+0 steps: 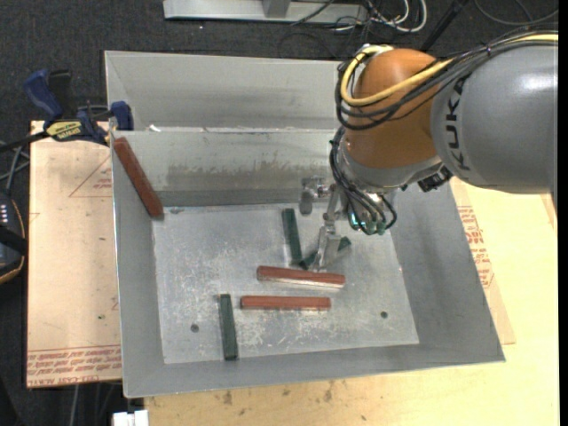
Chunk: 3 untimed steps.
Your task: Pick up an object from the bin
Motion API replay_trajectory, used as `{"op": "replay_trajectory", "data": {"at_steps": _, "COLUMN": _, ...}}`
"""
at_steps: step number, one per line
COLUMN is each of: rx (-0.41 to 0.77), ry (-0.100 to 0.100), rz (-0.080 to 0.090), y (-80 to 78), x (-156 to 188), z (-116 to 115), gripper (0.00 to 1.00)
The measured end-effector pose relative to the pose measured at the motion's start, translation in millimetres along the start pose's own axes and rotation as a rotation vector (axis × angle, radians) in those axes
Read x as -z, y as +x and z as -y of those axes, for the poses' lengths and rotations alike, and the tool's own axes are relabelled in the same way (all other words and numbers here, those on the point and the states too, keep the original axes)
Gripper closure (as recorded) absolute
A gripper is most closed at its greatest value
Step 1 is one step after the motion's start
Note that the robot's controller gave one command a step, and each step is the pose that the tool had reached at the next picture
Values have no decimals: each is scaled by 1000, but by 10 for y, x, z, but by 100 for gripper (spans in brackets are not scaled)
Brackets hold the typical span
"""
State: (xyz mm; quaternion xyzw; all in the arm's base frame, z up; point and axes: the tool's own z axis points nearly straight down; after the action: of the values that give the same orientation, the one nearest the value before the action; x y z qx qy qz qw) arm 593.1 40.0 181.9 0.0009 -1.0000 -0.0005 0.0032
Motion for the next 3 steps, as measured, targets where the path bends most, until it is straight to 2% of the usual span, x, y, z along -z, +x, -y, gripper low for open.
{"op": "replay_trajectory", "data": {"at_steps": 1, "rx": -1, "ry": 0, "rz": 8, "y": -16, "x": 43, "z": 2, "gripper": 0}}
{"op": "replay_trajectory", "data": {"at_steps": 2, "rx": 57, "ry": 0, "rz": 13, "y": 178, "x": -502, "z": 90, "gripper": 0}}
{"op": "replay_trajectory", "data": {"at_steps": 3, "rx": 86, "ry": -2, "rz": 17, "y": -51, "x": -1052, "z": 205, "gripper": 100}}
